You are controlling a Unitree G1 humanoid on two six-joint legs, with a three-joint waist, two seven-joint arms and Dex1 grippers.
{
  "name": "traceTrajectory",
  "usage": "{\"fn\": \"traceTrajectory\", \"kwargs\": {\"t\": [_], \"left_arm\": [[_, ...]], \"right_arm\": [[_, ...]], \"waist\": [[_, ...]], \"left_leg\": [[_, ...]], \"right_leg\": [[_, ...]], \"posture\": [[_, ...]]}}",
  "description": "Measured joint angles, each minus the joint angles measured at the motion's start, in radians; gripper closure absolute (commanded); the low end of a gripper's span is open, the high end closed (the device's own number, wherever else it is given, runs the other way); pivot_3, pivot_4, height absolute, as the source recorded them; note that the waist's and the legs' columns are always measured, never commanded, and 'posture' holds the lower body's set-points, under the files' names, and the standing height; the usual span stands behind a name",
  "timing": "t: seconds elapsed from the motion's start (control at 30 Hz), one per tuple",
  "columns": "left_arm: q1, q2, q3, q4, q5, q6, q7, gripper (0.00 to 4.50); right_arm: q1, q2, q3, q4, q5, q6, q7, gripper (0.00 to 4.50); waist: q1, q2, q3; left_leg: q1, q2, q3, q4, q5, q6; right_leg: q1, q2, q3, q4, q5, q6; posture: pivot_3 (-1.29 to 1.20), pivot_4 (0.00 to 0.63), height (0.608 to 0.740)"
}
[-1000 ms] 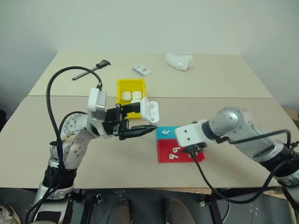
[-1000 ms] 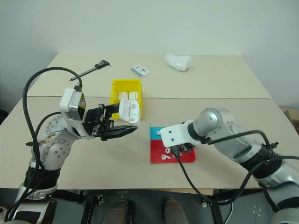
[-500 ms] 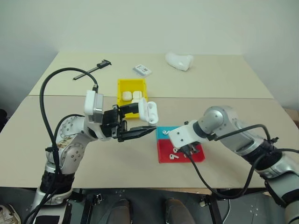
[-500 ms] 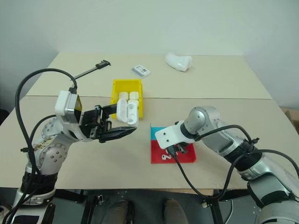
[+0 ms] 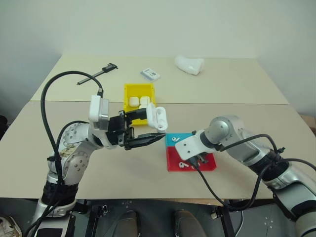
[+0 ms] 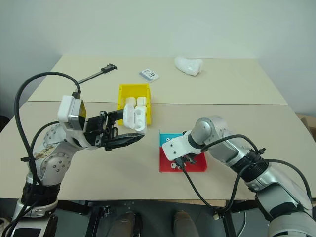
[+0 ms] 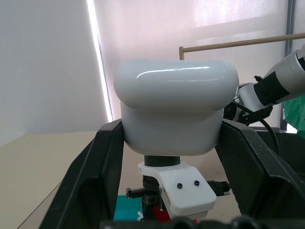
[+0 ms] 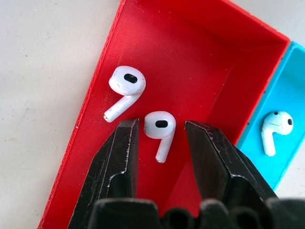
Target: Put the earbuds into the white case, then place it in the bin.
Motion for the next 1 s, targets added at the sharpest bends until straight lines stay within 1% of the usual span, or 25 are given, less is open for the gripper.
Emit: {"fn": "traceTrajectory", "kwargs": {"t": [0.03, 0.1, 0.13, 0.2, 0.23, 0.5, 0.63, 0.7, 0.77, 0.83, 0.87, 0.9, 1.0], "left_arm": [[0.0, 0.0, 0.0, -0.001, 0.0, 0.0, 0.001, 1.76], [0.0, 0.0, 0.0, -0.004, 0.0, 0.0, 0.002, 1.76], [0.0, 0.0, 0.0, -0.005, 0.0, 0.0, 0.002, 1.76], [0.001, 0.0, 0.0, -0.006, 0.0, 0.0, 0.003, 1.76], [0.001, 0.0, 0.0, -0.006, 0.0, 0.0, 0.004, 1.76], [0.006, 0.003, 0.0, -0.008, -0.002, 0.004, 0.006, 1.76], [0.005, 0.003, 0.0, -0.01, -0.005, 0.015, -0.001, 1.76], [0.002, 0.003, 0.001, -0.009, -0.01, 0.026, -0.006, 1.76], [-0.004, 0.001, 0.001, -0.009, -0.015, 0.032, -0.013, 1.76], [-0.017, -0.006, -0.001, -0.004, -0.024, 0.037, -0.024, 1.76], [-0.029, -0.012, -0.002, 0.004, -0.027, 0.039, -0.03, 1.76], [-0.037, -0.014, -0.002, 0.011, -0.031, 0.039, -0.035, 1.76], [-0.059, -0.026, -0.007, 0.035, -0.033, 0.041, -0.056, 1.76]], "right_arm": [[0.0, 0.001, 0.0, 0.001, -0.001, -0.002, 0.0, 2.54], [0.002, 0.002, 0.0, 0.003, -0.004, -0.007, 0.0, 2.93], [0.004, 0.002, -0.001, 0.003, -0.005, -0.008, 0.0, 3.13], [0.008, 0.003, -0.003, 0.003, -0.005, -0.012, 0.0, 3.76], [0.008, 0.003, -0.004, 0.003, -0.006, -0.015, 0.0, 3.9], [0.043, 0.013, -0.039, -0.016, -0.016, 0.0, -0.023, 3.9], [0.08, 0.026, -0.1, -0.07, 0.01, 0.092, -0.05, 3.9], [0.115, 0.027, -0.194, -0.137, 0.065, 0.169, -0.074, 3.9], [0.154, 0.031, -0.322, -0.224, 0.138, 0.256, -0.107, 3.9], [0.221, 0.056, -0.493, -0.329, 0.232, 0.346, -0.157, 3.9], [0.259, 0.082, -0.581, -0.378, 0.281, 0.387, -0.19, 3.9], [0.28, 0.104, -0.635, -0.408, 0.315, 0.414, -0.213, 3.9], [0.323, 0.232, -0.829, -0.495, 0.47, 0.533, -0.327, 3.9]], "waist": [[0.0, 0.0, 0.0], [0.0, 0.0, 0.0], [0.0, 0.0, 0.0], [0.0, 0.0, 0.0], [0.0, 0.0, 0.0], [-0.001, 0.0, 0.0], [0.001, 0.0, 0.0], [0.003, 0.0, 0.0], [0.004, 0.0, 0.0], [0.008, 0.0, 0.0], [0.01, 0.0, 0.0], [0.011, 0.0, 0.0], [0.002, 0.001, 0.0]], "left_leg": [[0.0, 0.0, 0.0, 0.0, 0.0, 0.0], [0.0, 0.0, 0.0, 0.0, 0.0, 0.0], [0.0, 0.0, 0.0, 0.0, 0.0, 0.0], [0.0, 0.0, 0.0, 0.0, 0.0, 0.0], [0.0, 0.0, 0.0, 0.0, 0.0, 0.0], [0.001, 0.0, 0.0, 0.0, 0.0, 0.0], [0.0, 0.0, 0.0, 0.0, 0.0, 0.0], [-0.001, 0.0, 0.0, 0.0, 0.0, 0.0], [-0.001, 0.0, -0.001, 0.0, 0.0, 0.0], [-0.001, 0.0, -0.001, 0.0, 0.0, 0.0], [0.0, 0.0, -0.001, 0.0, 0.0, 0.0], [0.0, 0.0, -0.001, 0.0, 0.0, 0.0], [0.001, 0.0, -0.001, 0.0, 0.0, 0.0]], "right_leg": [[0.0, 0.0, 0.0, 0.0, 0.0, 0.0], [0.0, 0.0, 0.0, 0.0, 0.0, 0.0], [0.0, 0.0, 0.0, 0.0, 0.0, 0.0], [0.0, 0.0, 0.0, 0.0, 0.0, 0.0], [0.0, 0.0, 0.0, 0.0, 0.0, 0.0], [0.001, 0.0, 0.0, 0.0, 0.0, 0.0], [0.0, 0.0, 0.0, 0.0, 0.0, 0.0], [0.0, 0.0, 0.0, 0.0, 0.0, 0.0], [0.0, 0.0, -0.001, 0.0, 0.0, 0.0], [0.001, 0.0, -0.002, -0.001, 0.0, 0.0], [0.001, 0.0, -0.002, -0.001, 0.0, 0.0], [0.002, 0.0, -0.001, 0.0, 0.0, 0.0], [0.001, 0.0, 0.0, 0.001, 0.0, 0.0]], "posture": [[0.0, 0.15, 0.74], [0.0, 0.15, 0.74], [0.0, 0.15, 0.74], [0.0, 0.15, 0.74], [0.0, 0.15, 0.74], [0.0, 0.15, 0.74], [0.0, 0.15, 0.74], [0.0, 0.15, 0.74], [0.0, 0.15, 0.74], [0.0, 0.15, 0.74], [0.0, 0.15, 0.74], [0.0, 0.15, 0.74], [0.0, 0.15, 0.74]]}}
